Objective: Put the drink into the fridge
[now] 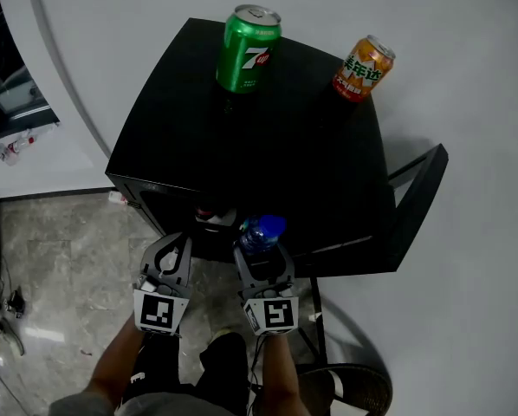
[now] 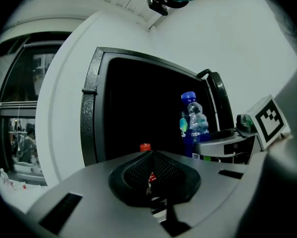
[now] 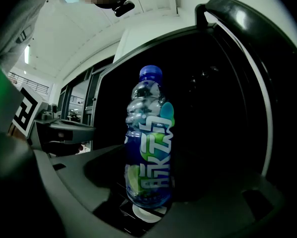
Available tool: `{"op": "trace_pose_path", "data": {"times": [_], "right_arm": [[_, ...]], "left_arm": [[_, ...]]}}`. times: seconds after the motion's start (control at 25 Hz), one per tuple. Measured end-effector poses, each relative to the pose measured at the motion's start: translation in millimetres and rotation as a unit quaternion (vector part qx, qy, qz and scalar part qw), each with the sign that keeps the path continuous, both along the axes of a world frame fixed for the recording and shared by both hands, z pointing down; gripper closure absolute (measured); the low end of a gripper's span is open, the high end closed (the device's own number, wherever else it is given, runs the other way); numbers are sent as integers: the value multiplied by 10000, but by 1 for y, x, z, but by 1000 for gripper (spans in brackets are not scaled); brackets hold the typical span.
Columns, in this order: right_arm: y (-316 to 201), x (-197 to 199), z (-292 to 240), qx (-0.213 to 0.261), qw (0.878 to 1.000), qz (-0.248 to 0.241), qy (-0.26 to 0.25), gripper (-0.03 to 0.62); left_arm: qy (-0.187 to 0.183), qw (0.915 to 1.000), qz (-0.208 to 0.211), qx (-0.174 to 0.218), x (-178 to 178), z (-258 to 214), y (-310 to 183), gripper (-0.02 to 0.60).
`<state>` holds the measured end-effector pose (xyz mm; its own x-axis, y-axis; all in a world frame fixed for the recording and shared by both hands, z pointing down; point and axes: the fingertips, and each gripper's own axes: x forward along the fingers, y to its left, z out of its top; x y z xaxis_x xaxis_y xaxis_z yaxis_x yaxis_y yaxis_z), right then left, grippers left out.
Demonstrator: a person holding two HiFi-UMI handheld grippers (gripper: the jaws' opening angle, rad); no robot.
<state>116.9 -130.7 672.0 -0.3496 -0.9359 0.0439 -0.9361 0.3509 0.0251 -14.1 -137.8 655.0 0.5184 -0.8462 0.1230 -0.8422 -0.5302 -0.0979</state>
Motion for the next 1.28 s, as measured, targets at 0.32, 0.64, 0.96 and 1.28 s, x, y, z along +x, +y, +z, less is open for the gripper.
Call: {"op": "trace_pose_path", "data": {"times": [0.32, 0.64, 0.96, 1.28], "right_arm": [[-31, -4, 35, -71, 9999, -67, -54, 301], [-55, -10, 58, -71, 9999, -136, -38, 301], [-72, -15, 73, -69, 9998, -165, -33, 301], [-79, -17, 76, -20, 9999, -119, -32, 301]], "left_arm": [[52, 9999, -32, -86, 2, 25, -18, 577], [-22, 10000, 7, -36, 4, 47, -29, 577], [112, 9999, -63, -87, 4, 54, -35, 577], [88, 9999, -16, -112, 5, 57, -38, 577]]}}
